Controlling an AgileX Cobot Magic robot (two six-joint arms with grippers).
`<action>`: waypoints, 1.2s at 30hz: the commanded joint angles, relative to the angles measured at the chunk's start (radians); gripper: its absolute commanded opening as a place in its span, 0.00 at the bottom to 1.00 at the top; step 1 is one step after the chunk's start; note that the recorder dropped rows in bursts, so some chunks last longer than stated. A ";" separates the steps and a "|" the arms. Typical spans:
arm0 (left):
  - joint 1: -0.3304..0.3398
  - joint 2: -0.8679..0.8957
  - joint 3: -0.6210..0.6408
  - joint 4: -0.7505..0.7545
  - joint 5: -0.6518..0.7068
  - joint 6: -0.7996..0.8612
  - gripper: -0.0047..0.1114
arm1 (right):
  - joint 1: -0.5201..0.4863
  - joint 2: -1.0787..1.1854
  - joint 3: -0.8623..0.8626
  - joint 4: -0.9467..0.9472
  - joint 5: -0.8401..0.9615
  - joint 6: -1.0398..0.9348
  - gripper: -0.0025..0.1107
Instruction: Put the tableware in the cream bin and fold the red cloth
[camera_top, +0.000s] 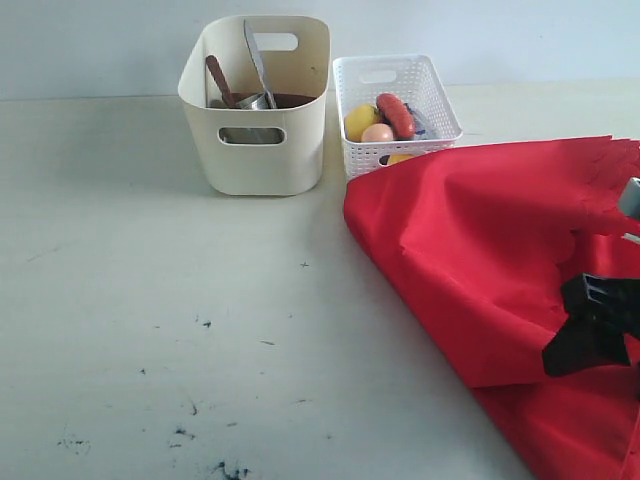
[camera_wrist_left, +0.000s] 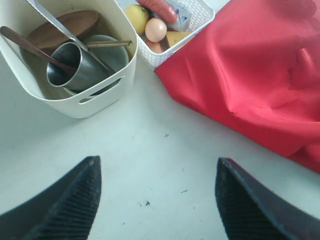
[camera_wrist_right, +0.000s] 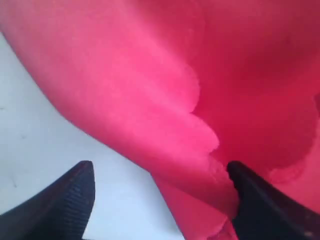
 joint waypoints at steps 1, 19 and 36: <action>0.001 -0.034 0.043 0.002 -0.007 0.005 0.59 | 0.002 0.089 0.004 0.010 -0.136 0.004 0.66; 0.001 -0.192 0.236 0.016 -0.007 0.005 0.59 | 0.002 0.260 -0.175 -0.009 -0.463 0.032 0.02; 0.001 -0.209 0.282 0.022 -0.007 0.002 0.59 | 0.002 0.326 -0.290 -0.192 -0.253 0.148 0.02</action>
